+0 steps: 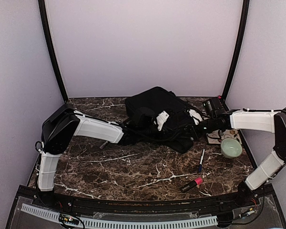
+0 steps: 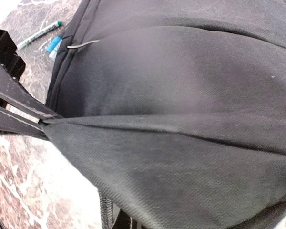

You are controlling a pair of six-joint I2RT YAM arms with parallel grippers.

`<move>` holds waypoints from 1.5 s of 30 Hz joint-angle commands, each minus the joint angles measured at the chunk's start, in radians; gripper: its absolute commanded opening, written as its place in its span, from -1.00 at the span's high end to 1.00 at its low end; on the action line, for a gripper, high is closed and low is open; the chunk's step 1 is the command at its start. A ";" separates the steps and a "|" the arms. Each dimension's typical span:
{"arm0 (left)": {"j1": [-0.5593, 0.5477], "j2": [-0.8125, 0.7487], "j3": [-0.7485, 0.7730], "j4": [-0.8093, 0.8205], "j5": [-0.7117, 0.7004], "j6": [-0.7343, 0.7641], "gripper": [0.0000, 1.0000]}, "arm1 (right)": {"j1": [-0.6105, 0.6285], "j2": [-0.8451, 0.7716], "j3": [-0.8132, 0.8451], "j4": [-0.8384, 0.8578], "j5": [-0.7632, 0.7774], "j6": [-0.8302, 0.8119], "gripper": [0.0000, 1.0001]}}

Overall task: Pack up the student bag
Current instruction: Grab the largest pocket of the student bag, then zip the student bag into the largest pocket of the bag.

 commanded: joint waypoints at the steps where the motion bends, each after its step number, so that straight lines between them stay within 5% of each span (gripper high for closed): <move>1: -0.007 -0.074 -0.033 -0.002 -0.004 0.023 1.00 | -0.077 -0.051 -0.007 -0.061 0.040 -0.073 1.00; 15: -0.006 -0.150 -0.095 -0.057 -0.047 0.163 1.00 | -0.156 0.114 0.078 -0.240 0.075 -0.289 1.00; 32: -0.003 -0.315 -0.232 -0.295 -0.100 0.333 1.00 | -0.276 0.238 0.197 -0.227 0.187 -0.417 1.00; 40: 0.059 -0.484 -0.434 -0.314 -0.170 0.359 1.00 | -0.226 0.209 0.214 -0.322 0.037 -0.453 1.00; 41: 0.068 -0.505 -0.458 -0.313 -0.185 0.361 0.95 | -0.199 0.190 0.206 -0.335 0.018 -0.446 1.00; 45: 0.071 -0.574 -0.495 -0.322 -0.207 0.382 0.13 | -0.078 0.118 0.172 -0.343 -0.043 -0.416 1.00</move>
